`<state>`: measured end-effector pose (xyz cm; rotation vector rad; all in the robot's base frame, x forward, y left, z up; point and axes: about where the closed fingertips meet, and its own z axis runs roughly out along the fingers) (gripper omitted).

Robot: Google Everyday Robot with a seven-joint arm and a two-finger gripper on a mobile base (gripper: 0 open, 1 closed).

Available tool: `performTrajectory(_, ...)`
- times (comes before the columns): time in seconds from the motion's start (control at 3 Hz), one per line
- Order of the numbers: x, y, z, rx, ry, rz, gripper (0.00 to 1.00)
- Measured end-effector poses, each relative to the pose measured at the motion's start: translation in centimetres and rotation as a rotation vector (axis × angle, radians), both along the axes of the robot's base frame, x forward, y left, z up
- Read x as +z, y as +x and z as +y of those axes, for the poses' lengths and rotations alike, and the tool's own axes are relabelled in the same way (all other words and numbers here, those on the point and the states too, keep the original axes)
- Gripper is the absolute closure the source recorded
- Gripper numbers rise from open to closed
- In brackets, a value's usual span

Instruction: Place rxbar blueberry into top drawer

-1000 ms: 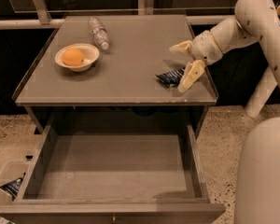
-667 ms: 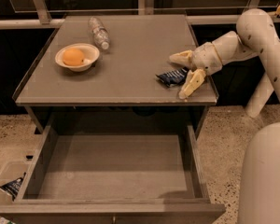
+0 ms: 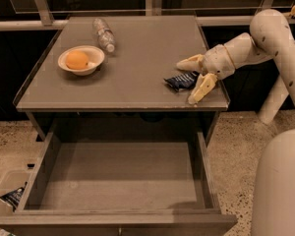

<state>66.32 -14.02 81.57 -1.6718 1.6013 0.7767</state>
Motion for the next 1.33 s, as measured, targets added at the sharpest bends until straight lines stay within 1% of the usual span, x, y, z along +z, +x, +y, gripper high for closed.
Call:
performTrajectory(1.0,0.0,0.0,0.0,0.0,0.0,0.0,0.87)
performTrajectory(1.33,0.0,0.0,0.01,0.0,0.0,0.0,1.0)
